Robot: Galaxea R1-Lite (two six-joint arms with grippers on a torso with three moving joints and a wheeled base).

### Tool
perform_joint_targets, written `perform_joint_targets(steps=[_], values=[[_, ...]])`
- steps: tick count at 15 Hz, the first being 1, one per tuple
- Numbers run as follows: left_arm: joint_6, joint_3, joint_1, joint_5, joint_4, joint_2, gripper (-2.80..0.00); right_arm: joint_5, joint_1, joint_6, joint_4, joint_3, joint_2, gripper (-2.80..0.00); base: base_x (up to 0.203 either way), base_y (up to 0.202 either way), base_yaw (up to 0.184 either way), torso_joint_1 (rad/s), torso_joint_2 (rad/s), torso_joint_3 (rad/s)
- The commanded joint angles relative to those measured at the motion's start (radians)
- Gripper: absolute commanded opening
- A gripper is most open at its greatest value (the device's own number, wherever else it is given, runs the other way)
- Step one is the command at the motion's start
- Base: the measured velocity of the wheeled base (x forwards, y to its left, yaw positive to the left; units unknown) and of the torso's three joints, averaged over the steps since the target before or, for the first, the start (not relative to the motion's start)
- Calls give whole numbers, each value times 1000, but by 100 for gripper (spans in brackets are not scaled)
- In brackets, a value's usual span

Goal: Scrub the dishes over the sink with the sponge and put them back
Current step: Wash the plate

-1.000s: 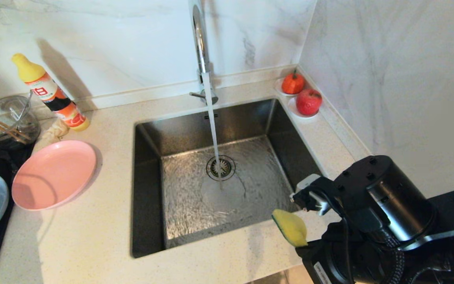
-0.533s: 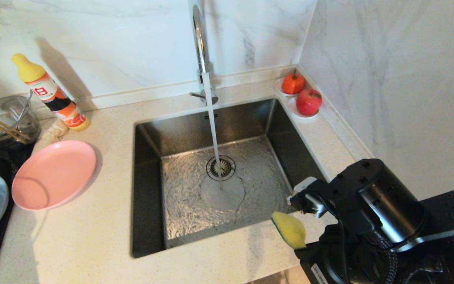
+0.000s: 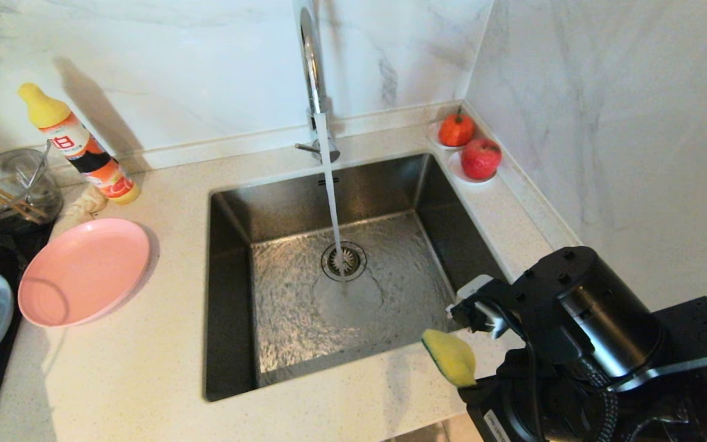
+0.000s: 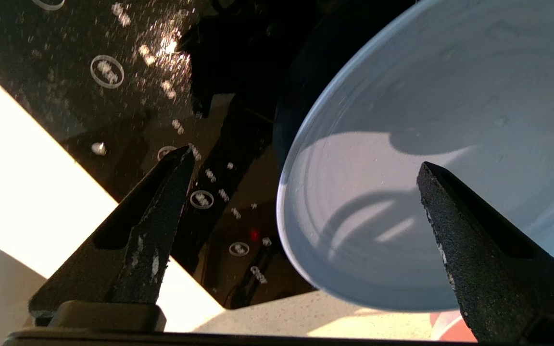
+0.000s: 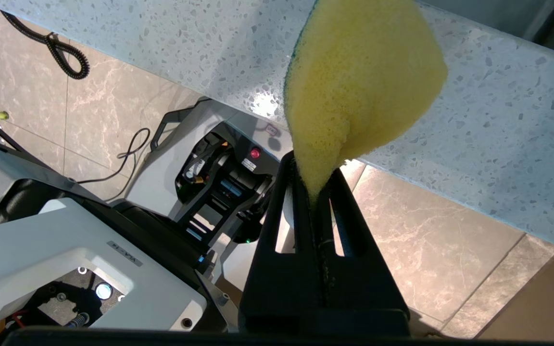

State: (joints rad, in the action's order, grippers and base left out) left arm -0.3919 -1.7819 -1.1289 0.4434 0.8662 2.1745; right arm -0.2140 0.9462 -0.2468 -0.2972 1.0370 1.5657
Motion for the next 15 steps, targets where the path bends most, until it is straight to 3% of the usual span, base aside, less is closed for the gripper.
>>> perform_joint_targets(steps=[1,14,15], values=[[-2,-2,0,3,-7,8,0,-2,0,-2,-2,0,-3,-280,0,0,0,0,0,0],[-2,-8,1,1,-35,38,0,8,0,-2,-2,-3,17,-280,0,0,0,0,0,0],[-2,-8,1,2,-35,41,-280,8,0,-2,-2,-3,16,-280,0,0,0,0,0,0]])
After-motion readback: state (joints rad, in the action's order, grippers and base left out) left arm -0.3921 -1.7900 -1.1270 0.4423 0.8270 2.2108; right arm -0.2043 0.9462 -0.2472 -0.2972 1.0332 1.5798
